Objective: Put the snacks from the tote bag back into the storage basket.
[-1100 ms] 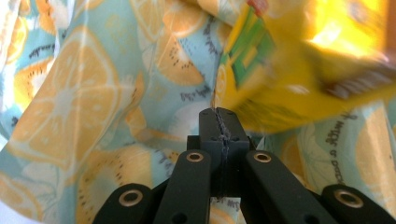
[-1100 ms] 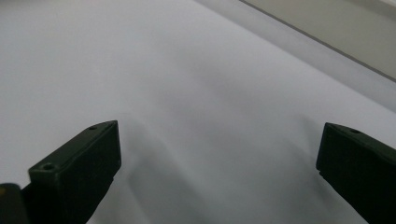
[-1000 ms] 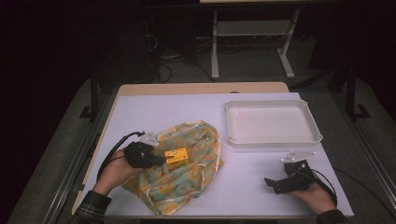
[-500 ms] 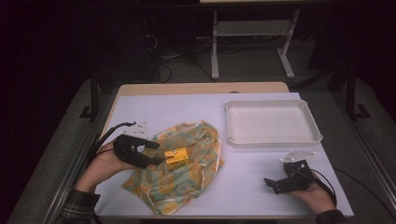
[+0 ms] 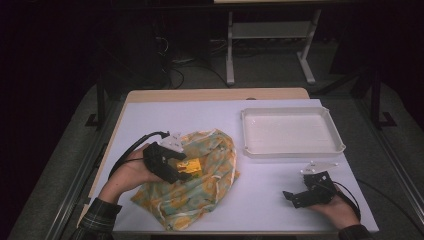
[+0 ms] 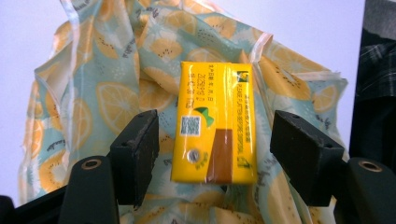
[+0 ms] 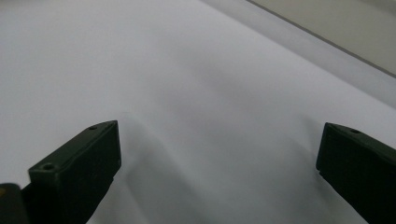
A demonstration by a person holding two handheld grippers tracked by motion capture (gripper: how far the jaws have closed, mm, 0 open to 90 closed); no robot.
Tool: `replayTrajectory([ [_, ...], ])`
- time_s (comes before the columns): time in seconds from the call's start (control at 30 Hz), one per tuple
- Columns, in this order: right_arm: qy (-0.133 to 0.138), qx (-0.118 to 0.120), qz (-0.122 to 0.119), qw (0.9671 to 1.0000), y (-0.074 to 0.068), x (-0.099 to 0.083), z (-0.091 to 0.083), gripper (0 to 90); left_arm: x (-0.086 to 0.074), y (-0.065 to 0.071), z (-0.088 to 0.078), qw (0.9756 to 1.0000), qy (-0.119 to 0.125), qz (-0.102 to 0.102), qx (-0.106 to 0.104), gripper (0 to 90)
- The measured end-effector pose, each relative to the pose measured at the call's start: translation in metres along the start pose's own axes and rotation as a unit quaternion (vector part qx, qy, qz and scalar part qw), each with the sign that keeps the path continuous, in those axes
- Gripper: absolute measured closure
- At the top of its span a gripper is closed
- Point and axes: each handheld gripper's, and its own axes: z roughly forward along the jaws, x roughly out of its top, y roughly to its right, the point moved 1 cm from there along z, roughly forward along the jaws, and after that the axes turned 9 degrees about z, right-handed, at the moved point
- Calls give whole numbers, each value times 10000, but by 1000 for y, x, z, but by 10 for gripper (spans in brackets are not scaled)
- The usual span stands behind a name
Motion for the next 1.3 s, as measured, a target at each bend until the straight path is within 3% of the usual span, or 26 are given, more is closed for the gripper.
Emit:
replayTrajectory([
  [0.3, 7, -3, -13, 10000, 0, 0, 0, 0, 0, 0, 18, 9994, -325, -71, -57, 378],
  [0.67, -4, 6, -23, 10000, 0, 0, 0, 0, -1, 0, 24, 9993, -362, -106, -42, 486],
  [1.1, -26, 9, -18, 10000, 0, 0, 0, 0, 2, 1, 23, 9994, -357, -37, 9, 510],
  [1.27, -5, 17, -39, 10000, 1, 0, 0, 0, 3, 2, 23, 9993, -254, -243, 94, 512],
  [1.3, -1, 22, -46, 10000, 1, 0, 0, 0, 3, 1, 22, 9994, -278, -203, 106, 512],
])
